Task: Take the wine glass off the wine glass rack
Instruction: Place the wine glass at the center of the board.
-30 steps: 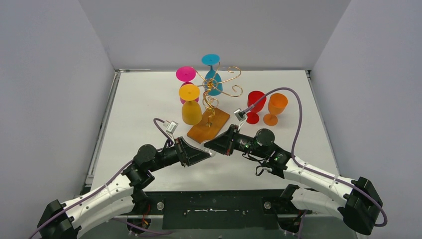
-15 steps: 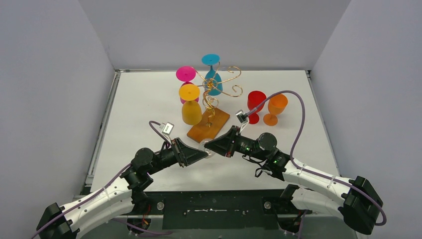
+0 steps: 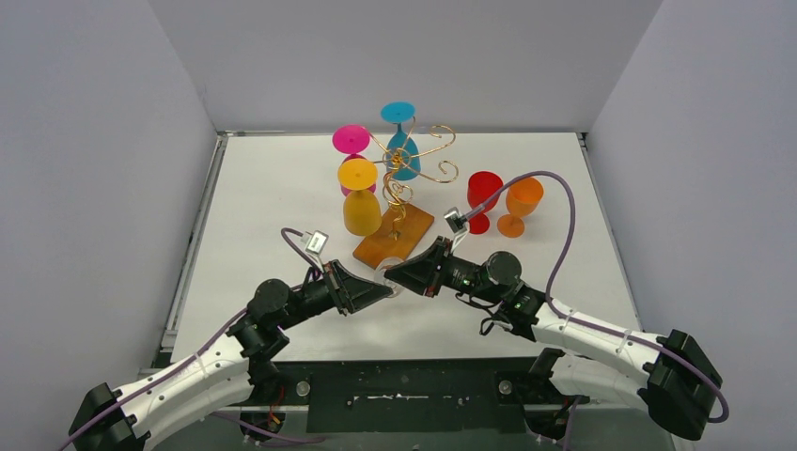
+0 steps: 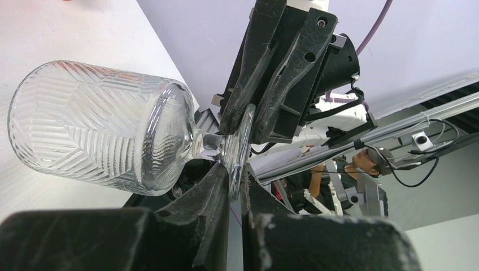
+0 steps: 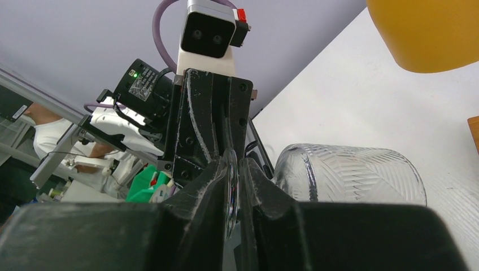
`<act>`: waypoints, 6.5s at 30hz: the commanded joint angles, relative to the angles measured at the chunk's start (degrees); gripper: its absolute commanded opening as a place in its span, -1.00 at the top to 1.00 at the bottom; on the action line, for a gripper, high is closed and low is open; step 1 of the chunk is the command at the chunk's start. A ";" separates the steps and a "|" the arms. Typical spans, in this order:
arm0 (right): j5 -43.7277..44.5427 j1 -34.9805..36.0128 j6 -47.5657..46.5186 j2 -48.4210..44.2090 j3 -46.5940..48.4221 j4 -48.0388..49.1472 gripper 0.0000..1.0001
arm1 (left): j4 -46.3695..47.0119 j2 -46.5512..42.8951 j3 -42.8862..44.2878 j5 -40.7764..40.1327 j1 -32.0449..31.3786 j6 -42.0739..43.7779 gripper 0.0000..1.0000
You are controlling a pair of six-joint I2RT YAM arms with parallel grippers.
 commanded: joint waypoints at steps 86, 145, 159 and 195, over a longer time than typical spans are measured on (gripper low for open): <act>-33.00 -17.89 15.76 -6.85 3.93 1.16 -0.56 | 27.33 7.89 2.97 30.03 -0.21 18.93 1.00; -26.47 -14.66 -31.24 8.97 41.81 -71.09 -0.50 | -35.29 5.66 17.10 -37.74 -38.94 109.37 1.00; -21.04 -7.70 -25.85 12.32 41.57 -67.33 -0.34 | -33.92 6.81 18.01 -39.20 -39.44 110.21 1.00; -19.02 -1.45 -28.53 20.27 49.91 -78.77 0.16 | -35.43 8.40 18.82 -44.95 -39.85 117.38 1.00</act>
